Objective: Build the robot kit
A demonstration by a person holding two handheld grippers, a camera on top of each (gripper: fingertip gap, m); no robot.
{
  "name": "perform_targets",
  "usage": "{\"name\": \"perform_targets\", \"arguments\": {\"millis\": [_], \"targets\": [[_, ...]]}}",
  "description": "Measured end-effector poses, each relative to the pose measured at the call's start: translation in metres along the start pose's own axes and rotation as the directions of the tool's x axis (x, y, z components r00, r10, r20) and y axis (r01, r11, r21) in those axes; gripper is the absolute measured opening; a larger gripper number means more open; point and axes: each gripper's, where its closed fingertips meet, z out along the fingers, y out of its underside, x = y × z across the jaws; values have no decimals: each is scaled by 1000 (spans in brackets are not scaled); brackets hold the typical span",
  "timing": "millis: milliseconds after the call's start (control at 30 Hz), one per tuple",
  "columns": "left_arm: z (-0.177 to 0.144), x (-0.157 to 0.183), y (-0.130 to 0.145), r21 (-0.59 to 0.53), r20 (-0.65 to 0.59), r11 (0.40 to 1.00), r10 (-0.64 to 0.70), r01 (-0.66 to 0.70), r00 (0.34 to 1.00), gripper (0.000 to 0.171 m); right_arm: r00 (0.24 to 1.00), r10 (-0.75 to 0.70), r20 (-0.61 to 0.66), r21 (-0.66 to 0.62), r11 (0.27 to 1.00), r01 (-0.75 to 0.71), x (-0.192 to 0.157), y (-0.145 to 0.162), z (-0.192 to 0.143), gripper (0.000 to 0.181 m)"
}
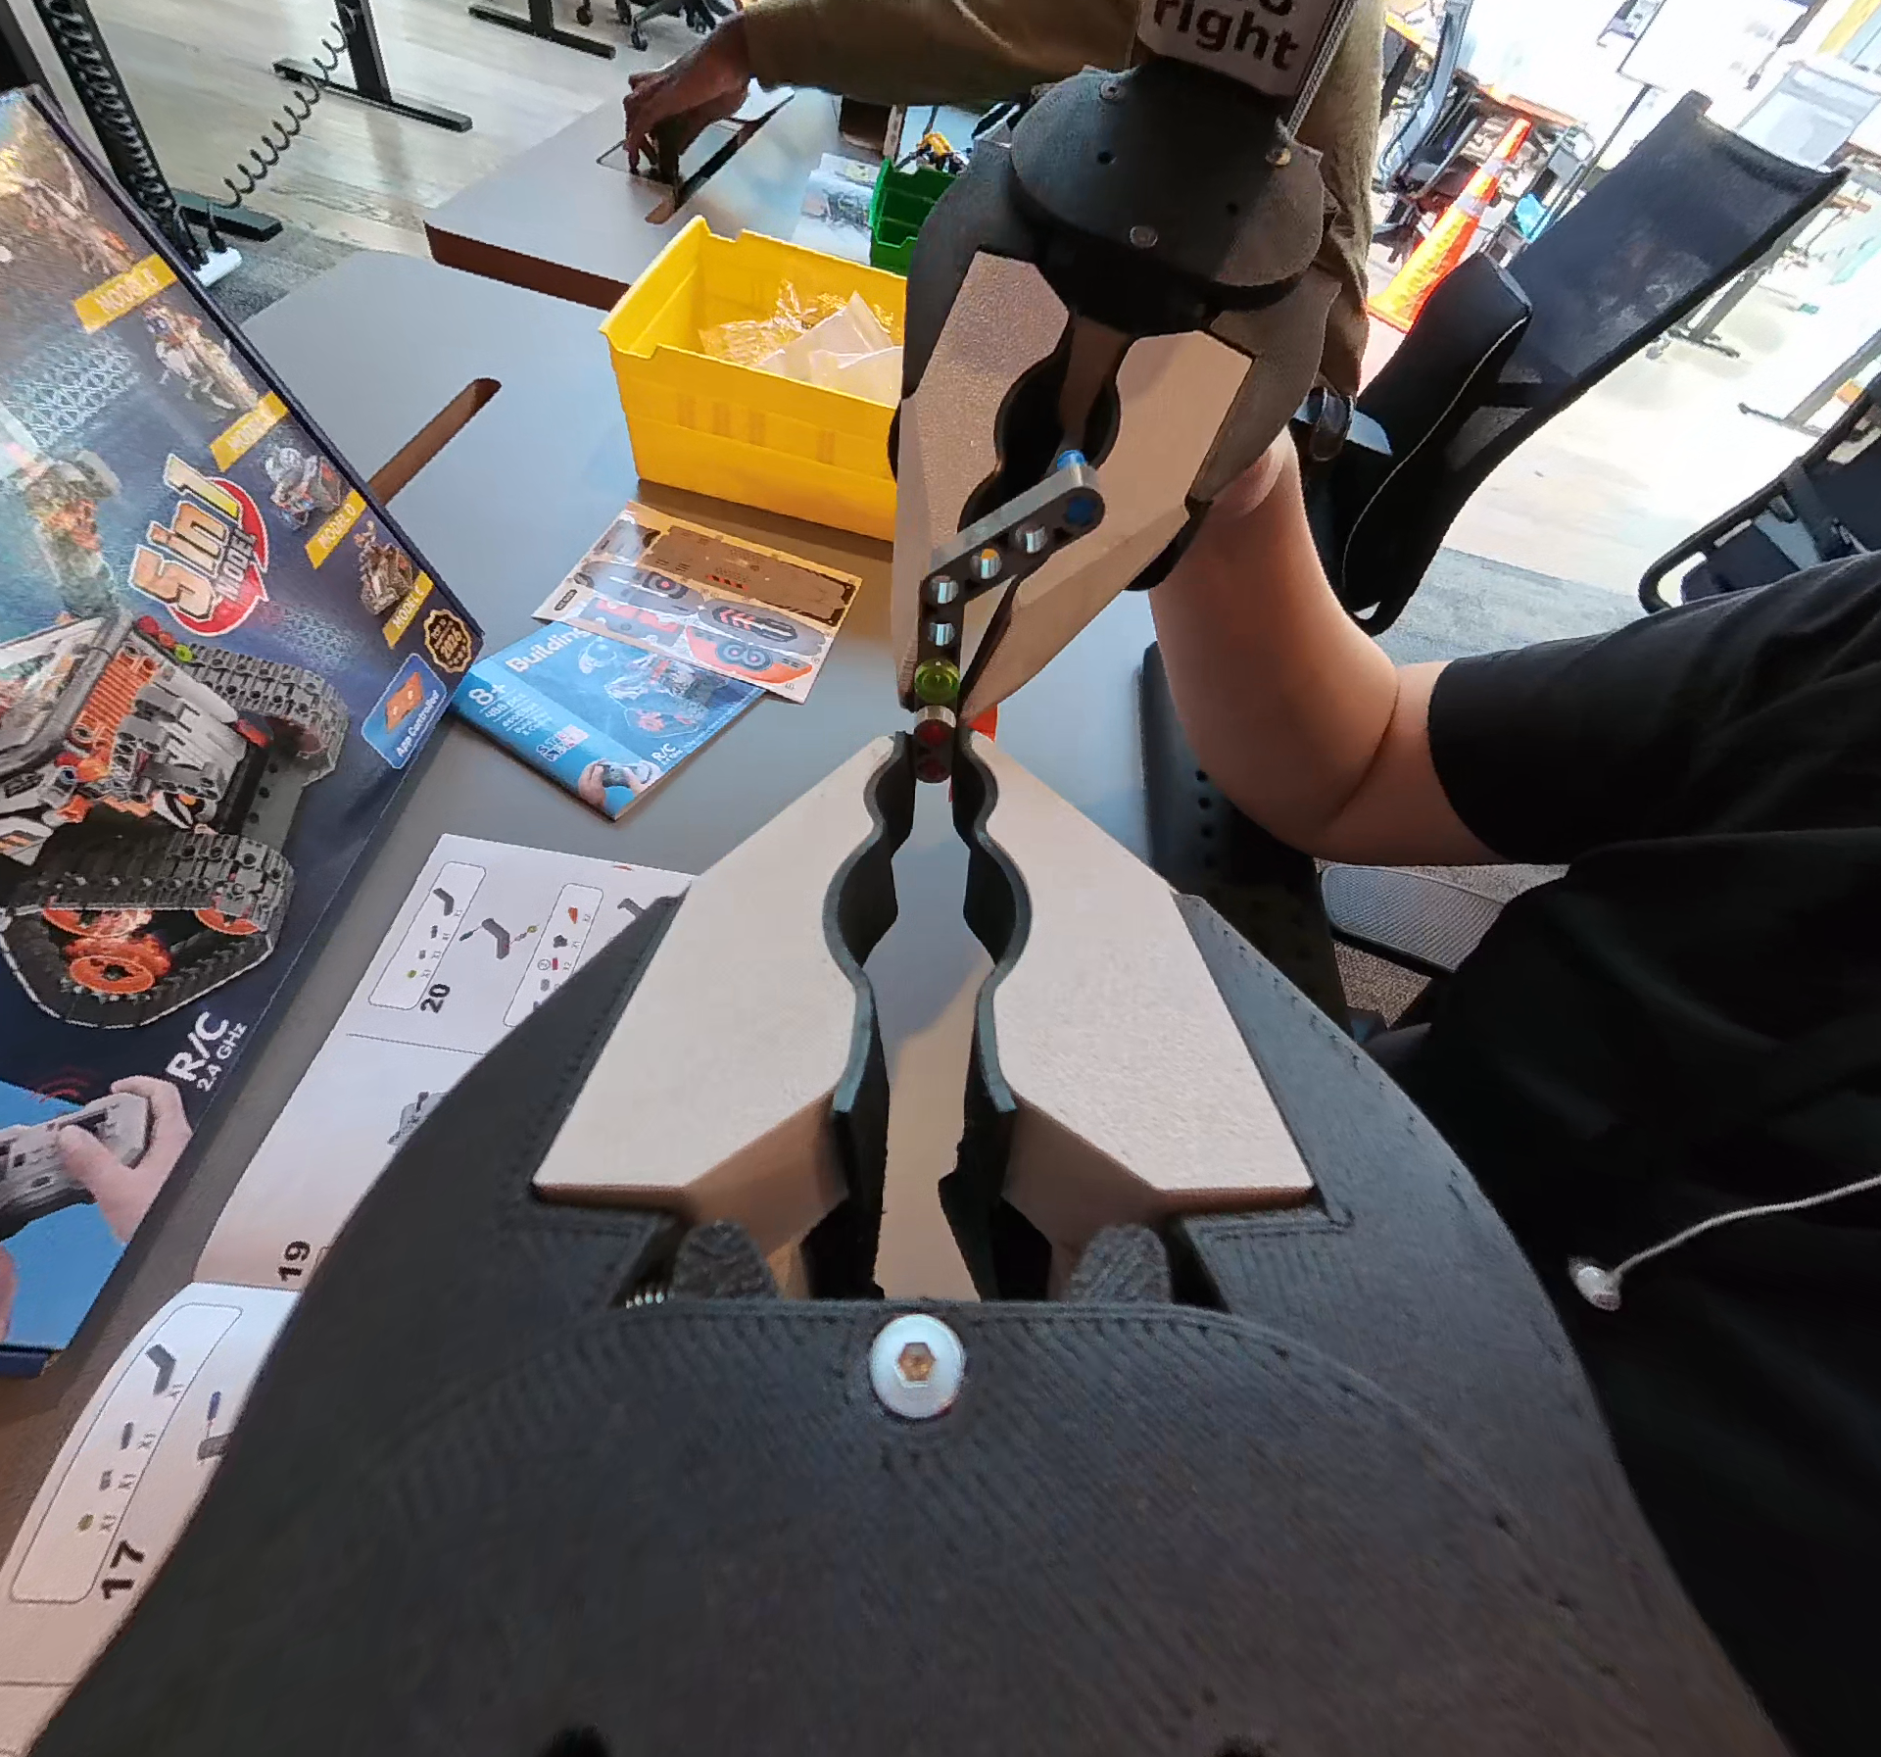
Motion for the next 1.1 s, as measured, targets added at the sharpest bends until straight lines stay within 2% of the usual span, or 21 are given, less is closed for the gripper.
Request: {"name": "perform_targets", "arguments": {"millis": [167, 300, 633, 900, 1100], "targets": [[-3, -2, -10, 79, -23, 996, -34, 36, 999, 6, 999, 45, -3, 75, 996, -45, 4, -9, -2, 6], [-3, -6, -8, 74, -6, 997, -33, 34, 999, 6, 999, 33, -32, 60, 998, -31, 6, -8, 0, 6], [2, 10, 12, -58, -63, 998, 32, -36, 998, 6, 995, -68, 69, -45, 996, 71, -14, 10, 2, 6], [-1, 20, 1, 28, -177, 1000, -7, 12, 984, 6, 986, -26, 162, 67, 998, 15, -20, -4, -5, 5], [0, 8, -2, 53, -120, 998, -22, 29, 993, 6, 998, -14, 63, 48, 999, 11, -8, -4, -2, 5]]}}
